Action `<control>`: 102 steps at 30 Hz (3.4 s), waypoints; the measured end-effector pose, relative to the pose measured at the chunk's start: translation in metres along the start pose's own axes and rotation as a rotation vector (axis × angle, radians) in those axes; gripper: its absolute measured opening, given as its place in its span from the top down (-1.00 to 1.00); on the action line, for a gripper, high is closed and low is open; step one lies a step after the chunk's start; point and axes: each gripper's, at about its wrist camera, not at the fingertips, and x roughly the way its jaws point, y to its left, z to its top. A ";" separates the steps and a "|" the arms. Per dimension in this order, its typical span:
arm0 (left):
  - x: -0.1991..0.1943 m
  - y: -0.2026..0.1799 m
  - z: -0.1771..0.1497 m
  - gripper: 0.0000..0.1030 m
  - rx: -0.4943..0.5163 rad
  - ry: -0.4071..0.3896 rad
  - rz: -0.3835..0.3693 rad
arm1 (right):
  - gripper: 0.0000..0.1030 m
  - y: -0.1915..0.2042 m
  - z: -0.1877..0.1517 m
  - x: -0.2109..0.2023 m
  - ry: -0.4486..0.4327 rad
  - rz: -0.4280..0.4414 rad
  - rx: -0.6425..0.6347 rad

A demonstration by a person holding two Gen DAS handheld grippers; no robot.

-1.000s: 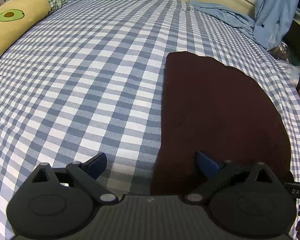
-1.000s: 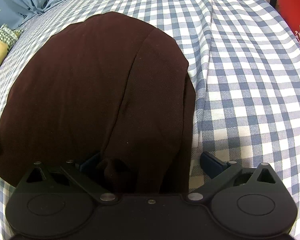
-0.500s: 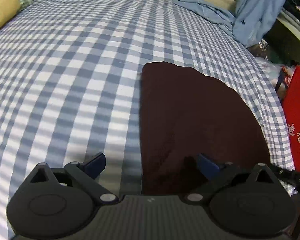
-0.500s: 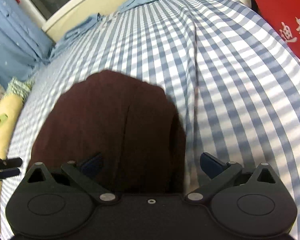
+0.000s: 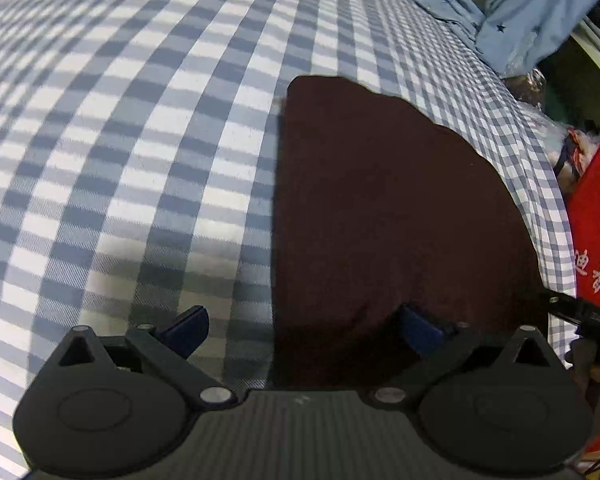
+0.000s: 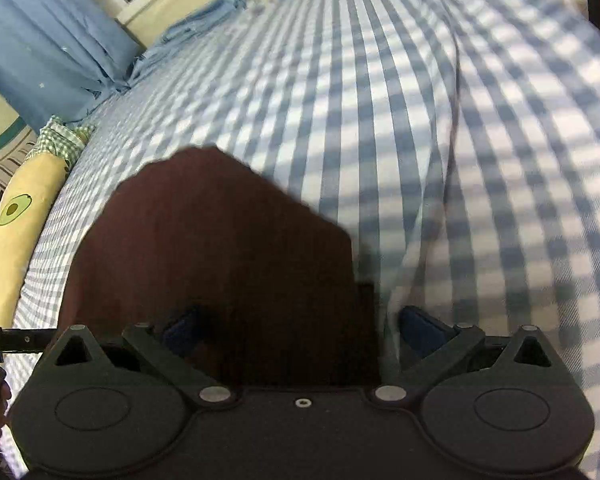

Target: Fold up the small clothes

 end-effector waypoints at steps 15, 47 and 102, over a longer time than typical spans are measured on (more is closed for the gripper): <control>0.014 0.004 -0.002 -1.00 -0.017 0.006 -0.010 | -0.99 -0.011 0.007 0.020 0.053 0.112 0.132; -0.107 -0.034 0.048 1.00 0.148 -0.116 0.063 | 0.70 0.145 -0.003 -0.027 -0.013 0.210 -0.085; 0.009 0.002 0.027 -0.85 -0.032 0.125 -0.174 | 0.09 0.046 -0.013 0.024 0.137 0.044 0.138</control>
